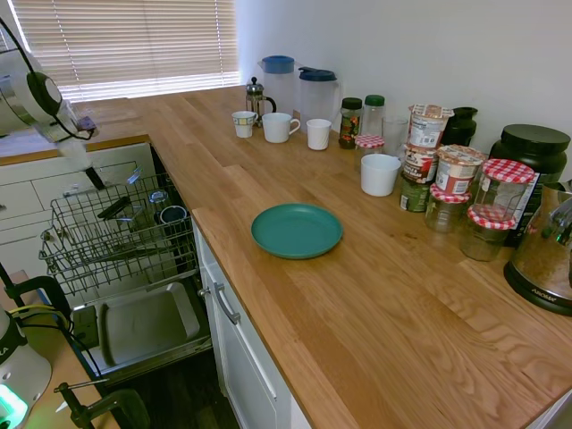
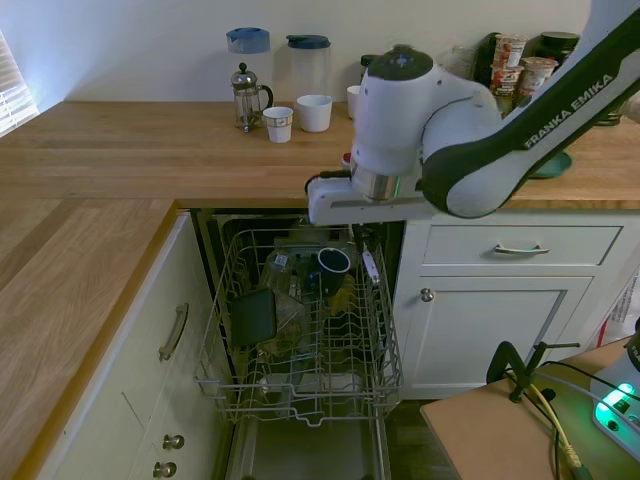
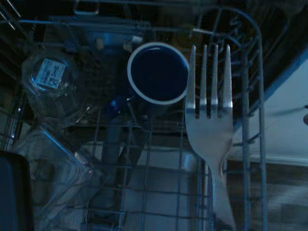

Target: Put the fork in the dishwasher

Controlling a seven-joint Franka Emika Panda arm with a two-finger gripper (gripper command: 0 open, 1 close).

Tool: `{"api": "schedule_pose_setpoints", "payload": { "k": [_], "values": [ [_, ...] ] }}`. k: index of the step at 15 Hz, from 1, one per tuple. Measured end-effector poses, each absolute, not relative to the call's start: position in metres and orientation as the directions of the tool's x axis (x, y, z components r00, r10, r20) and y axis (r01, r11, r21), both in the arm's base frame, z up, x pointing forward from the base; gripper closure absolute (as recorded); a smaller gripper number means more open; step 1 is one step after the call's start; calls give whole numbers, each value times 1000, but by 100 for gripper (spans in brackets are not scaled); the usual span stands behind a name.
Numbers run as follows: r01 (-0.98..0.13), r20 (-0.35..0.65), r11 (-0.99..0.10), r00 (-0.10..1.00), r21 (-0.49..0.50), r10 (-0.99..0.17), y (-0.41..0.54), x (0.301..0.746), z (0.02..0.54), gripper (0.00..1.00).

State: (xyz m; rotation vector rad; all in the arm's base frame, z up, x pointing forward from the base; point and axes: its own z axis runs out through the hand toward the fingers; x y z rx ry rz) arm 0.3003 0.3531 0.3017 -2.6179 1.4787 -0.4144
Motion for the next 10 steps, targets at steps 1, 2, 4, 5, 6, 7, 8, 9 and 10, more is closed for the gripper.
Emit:
{"api": "schedule_pose_setpoints", "payload": {
  "k": [1,2,4,5,6,7,8,9,10],
  "values": [
    [-828,176,-514,484,-225,-857,355,299,289,100],
    [-833,170,-506,478,-221,-862,357,298,275,100],
    [-842,166,-497,470,-209,-867,360,301,252,100],
    [-846,161,-492,467,-204,-869,361,306,241,100],
    [-849,154,-489,466,-199,-871,360,311,231,100],
    [-858,133,-481,464,-177,-876,361,325,208,100],
    [-857,136,-482,463,-182,-876,363,326,207,100],
    [-858,142,-481,461,-183,-876,365,327,205,100],
    [-861,154,-474,451,-185,-879,367,327,200,100]
  ]
}}
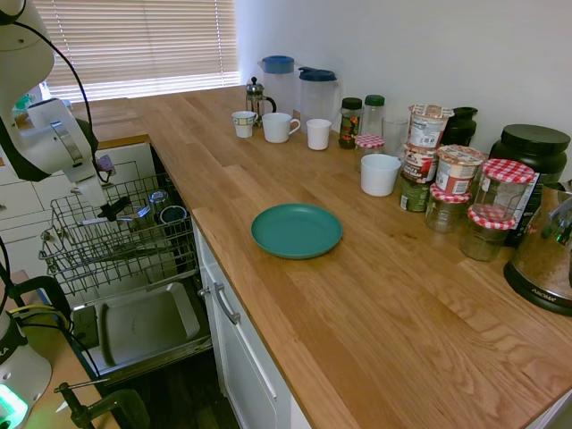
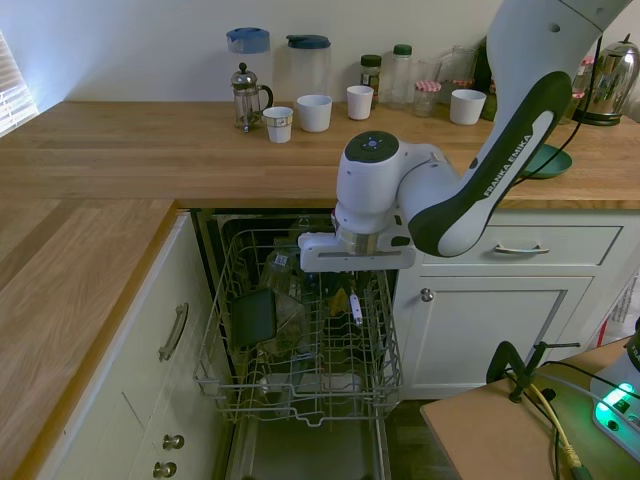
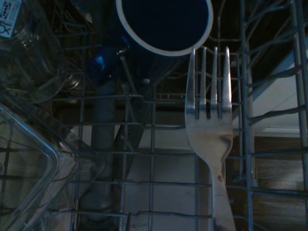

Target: Put the fork in the dishwasher

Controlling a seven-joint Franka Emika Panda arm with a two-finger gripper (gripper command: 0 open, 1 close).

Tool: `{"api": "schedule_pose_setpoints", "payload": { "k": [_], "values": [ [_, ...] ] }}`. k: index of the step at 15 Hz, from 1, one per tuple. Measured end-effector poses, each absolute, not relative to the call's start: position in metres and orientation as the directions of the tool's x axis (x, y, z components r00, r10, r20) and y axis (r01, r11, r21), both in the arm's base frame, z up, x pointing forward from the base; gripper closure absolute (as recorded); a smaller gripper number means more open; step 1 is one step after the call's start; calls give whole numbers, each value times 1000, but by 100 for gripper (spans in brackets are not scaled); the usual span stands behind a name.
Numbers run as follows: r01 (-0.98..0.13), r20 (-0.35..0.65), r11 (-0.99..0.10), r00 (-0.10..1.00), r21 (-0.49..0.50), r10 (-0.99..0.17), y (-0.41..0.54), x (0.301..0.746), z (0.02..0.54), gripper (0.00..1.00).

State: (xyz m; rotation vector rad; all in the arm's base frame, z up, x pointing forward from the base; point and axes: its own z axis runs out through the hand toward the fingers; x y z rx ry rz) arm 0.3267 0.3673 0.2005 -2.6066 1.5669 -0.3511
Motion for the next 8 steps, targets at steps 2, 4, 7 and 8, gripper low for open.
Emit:
{"api": "schedule_pose_setpoints", "payload": {
  "k": [2,4,7,8],
  "values": [
    [-869,185,-456,424,-192,-886,373,323,189,100],
    [-861,205,-473,437,-185,-876,379,317,175,100],
    [-855,226,-482,440,-189,-869,389,322,158,100],
    [-857,222,-479,438,-191,-871,391,325,149,100]
  ]
}}
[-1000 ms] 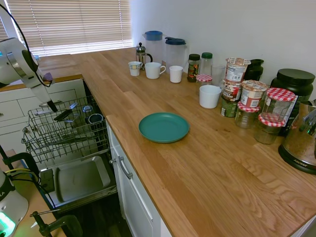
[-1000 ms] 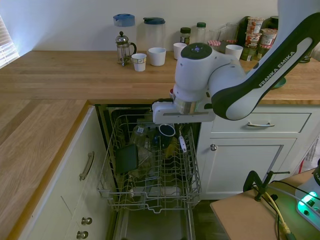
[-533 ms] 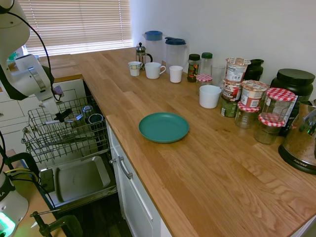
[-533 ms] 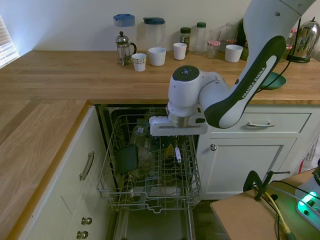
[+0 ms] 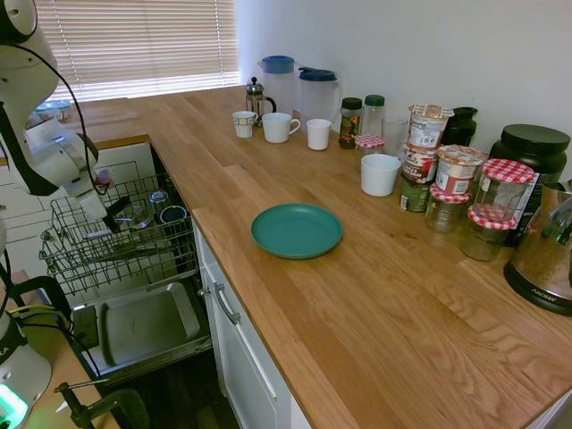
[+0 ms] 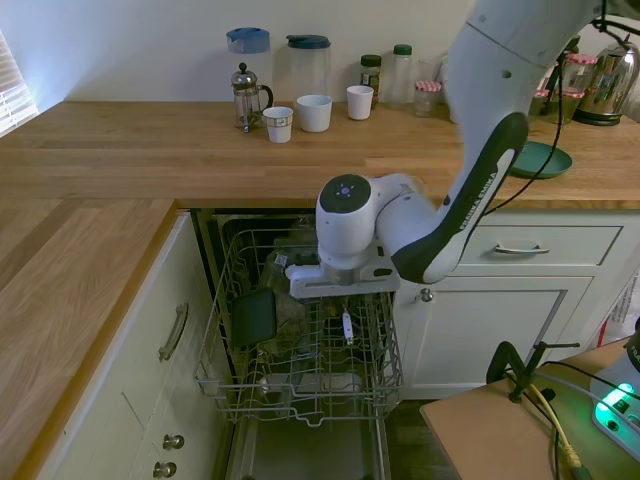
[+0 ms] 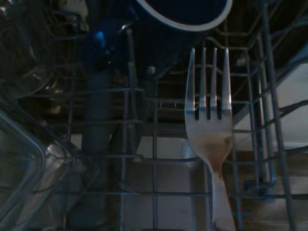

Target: Put the fork in the dishwasher

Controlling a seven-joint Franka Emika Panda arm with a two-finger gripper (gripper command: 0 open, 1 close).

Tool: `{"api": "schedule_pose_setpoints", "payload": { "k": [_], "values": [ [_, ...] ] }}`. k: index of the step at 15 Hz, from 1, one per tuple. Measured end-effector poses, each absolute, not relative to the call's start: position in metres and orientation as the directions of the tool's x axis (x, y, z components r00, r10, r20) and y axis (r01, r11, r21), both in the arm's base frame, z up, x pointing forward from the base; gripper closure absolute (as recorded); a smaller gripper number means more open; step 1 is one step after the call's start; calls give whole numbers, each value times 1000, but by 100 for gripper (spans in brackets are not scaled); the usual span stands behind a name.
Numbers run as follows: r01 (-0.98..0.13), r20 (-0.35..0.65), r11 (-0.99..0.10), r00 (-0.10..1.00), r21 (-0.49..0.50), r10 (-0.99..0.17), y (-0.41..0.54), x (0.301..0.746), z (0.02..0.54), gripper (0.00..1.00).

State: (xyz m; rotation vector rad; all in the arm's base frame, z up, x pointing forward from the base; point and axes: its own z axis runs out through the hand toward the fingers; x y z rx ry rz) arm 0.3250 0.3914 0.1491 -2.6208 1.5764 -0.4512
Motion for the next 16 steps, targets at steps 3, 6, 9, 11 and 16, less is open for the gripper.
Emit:
{"api": "schedule_pose_setpoints", "payload": {
  "k": [3,6,9,11,16],
  "values": [
    [-856,211,-477,437,-201,-874,396,324,118,100],
    [-857,220,-473,431,-204,-875,400,314,97,0],
    [-856,234,-472,424,-212,-875,403,309,92,0],
    [-855,237,-474,425,-213,-873,403,308,92,0],
    [-856,242,-470,419,-217,-875,400,312,94,0]
  ]
}}
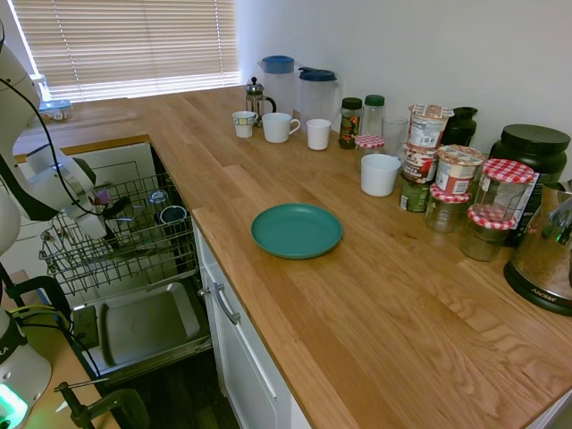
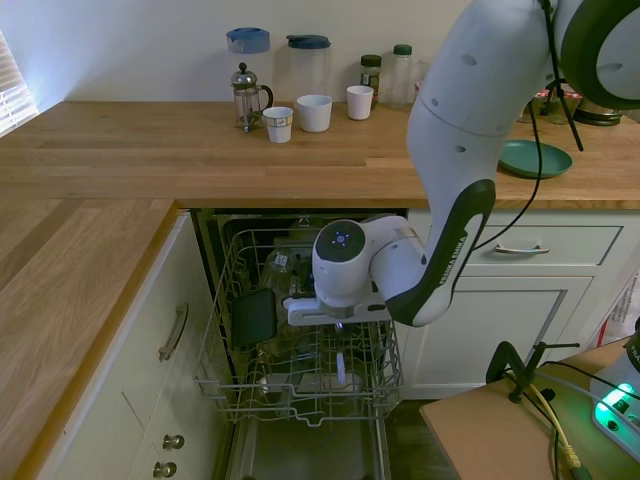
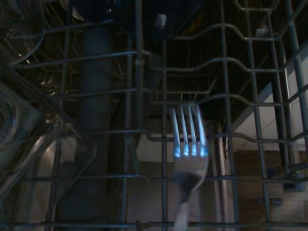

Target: Put the fork in the dishwasher

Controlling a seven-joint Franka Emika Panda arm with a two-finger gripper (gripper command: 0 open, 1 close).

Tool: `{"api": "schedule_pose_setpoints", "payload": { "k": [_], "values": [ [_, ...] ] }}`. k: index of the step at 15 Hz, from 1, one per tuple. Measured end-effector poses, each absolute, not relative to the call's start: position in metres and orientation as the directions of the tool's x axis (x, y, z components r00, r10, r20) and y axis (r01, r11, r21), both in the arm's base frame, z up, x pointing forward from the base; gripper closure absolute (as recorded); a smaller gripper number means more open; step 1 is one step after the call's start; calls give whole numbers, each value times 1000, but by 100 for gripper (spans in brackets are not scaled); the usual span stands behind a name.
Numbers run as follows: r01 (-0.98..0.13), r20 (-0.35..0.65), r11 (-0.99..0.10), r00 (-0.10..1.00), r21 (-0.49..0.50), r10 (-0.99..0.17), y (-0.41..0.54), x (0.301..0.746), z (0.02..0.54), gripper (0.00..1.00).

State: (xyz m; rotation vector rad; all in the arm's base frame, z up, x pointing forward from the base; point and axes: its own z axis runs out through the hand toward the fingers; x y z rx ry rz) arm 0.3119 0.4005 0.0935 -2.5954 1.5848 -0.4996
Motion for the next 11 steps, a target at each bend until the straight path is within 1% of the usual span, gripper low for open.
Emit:
{"api": "schedule_pose_setpoints", "payload": {
  "k": [2,4,11],
  "values": [
    [-856,243,-465,413,-225,-878,399,315,100,0],
    [-853,247,-464,409,-238,-878,398,312,118,0],
    [-833,306,-480,398,-276,-865,412,278,235,0]
  ]
}}
